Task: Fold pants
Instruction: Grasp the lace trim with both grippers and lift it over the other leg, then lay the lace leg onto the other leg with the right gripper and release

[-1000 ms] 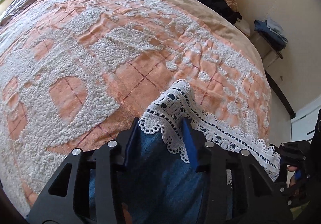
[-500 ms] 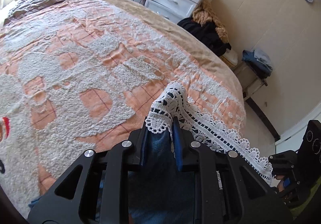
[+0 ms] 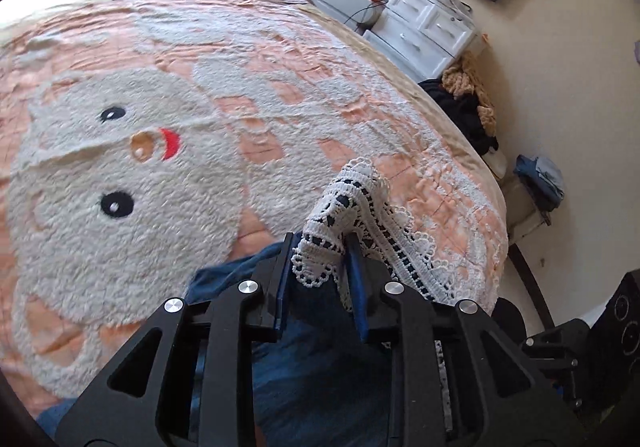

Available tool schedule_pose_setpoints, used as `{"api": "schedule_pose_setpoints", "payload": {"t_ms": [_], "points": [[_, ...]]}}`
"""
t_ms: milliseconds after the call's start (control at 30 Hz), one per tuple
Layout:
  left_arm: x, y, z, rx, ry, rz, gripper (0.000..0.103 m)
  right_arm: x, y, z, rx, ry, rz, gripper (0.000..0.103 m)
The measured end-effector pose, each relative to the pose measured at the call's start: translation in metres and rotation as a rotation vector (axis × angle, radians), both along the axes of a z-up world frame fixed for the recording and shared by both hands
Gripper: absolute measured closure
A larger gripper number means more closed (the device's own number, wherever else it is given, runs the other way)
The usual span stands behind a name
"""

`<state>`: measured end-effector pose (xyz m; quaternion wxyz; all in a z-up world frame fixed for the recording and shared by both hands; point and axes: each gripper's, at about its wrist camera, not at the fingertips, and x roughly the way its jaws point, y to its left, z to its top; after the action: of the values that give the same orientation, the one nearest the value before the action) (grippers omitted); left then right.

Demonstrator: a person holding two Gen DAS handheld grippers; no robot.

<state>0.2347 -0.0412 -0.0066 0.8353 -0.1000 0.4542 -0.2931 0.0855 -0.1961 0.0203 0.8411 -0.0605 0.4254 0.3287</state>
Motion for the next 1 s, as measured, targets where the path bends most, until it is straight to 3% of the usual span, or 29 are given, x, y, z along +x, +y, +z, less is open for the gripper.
{"api": "schedule_pose_setpoints", "payload": {"t_ms": [100,133,200,367,500,567,633,700,767,867,933,1000], "points": [[-0.007,0.022,-0.003,-0.039,0.047,0.059,0.08,-0.006,0.023,-0.008,-0.034,0.001,0.044,0.082],[-0.01,0.031,-0.004,-0.064,0.06,0.082,0.068,-0.008,0.03,-0.011,-0.044,0.002,0.054,0.082],[-0.013,0.047,-0.004,-0.129,0.089,0.116,0.056,-0.01,0.04,-0.018,-0.064,0.004,0.079,0.082],[-0.024,0.082,-0.012,-0.262,0.171,0.207,0.041,-0.02,0.063,-0.035,-0.093,0.03,0.156,0.079],[-0.031,0.089,-0.022,-0.253,0.188,0.255,0.036,-0.025,0.064,-0.033,-0.045,0.056,0.211,0.062],[-0.033,0.091,-0.029,-0.241,0.199,0.269,0.036,-0.021,0.05,-0.021,0.011,0.068,0.207,0.057],[-0.033,0.092,-0.034,-0.255,0.207,0.265,0.036,-0.014,0.03,-0.007,0.051,0.036,0.17,0.044],[-0.032,0.088,-0.036,-0.259,0.207,0.251,0.036,0.004,0.009,0.003,0.06,-0.003,0.085,0.043],[-0.029,0.085,-0.037,-0.261,0.207,0.243,0.038,0.038,-0.012,0.008,0.067,0.016,-0.041,0.043],[-0.024,0.078,-0.037,-0.229,0.197,0.245,0.055,0.092,-0.024,0.002,0.076,0.057,-0.104,0.043],[-0.022,0.074,-0.039,-0.208,0.2,0.24,0.078,0.127,-0.024,-0.011,0.04,0.081,-0.123,0.043],[-0.022,0.072,-0.038,-0.19,0.188,0.232,0.081,0.156,-0.019,-0.025,0.038,0.141,-0.117,0.043]]}}
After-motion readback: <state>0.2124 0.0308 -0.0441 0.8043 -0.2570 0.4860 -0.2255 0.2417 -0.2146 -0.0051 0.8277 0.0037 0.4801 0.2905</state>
